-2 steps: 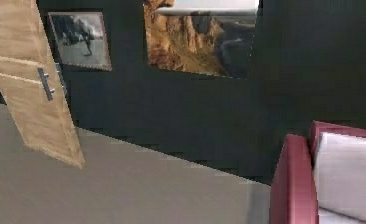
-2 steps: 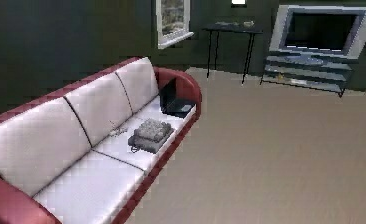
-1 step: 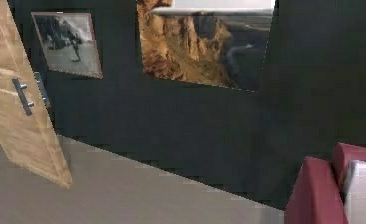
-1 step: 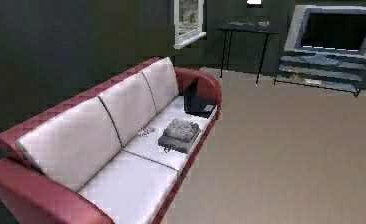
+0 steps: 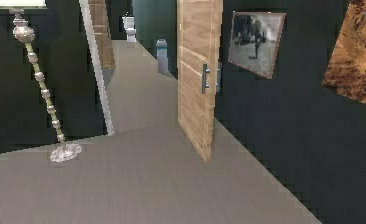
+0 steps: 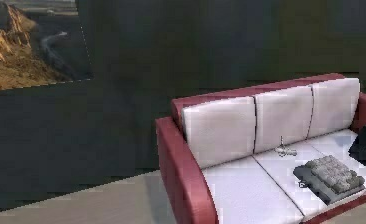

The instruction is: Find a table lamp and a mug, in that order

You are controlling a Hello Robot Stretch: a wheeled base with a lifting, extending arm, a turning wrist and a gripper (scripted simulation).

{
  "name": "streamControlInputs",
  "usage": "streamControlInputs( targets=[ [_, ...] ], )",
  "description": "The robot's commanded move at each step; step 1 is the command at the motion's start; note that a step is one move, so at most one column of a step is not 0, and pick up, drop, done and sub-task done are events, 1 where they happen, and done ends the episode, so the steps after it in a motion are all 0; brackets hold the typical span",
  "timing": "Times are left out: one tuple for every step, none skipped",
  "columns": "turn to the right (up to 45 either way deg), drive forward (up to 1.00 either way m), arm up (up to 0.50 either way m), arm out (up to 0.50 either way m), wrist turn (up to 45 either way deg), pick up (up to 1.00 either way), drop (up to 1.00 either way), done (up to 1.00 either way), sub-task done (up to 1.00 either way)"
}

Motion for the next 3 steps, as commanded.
streamControlInputs(
  targets=[
    [-12.0,0.00,0.00,0.00,0.0,0.00,0.00,0.00,0.00],
    [0.0,1.00,0.00,0.00,0.0,0.00,0.00,0.00,0.00],
    [0.0,1.00,0.00,0.00,0.0,0.00,0.00,0.00,0.00]
  ],
)
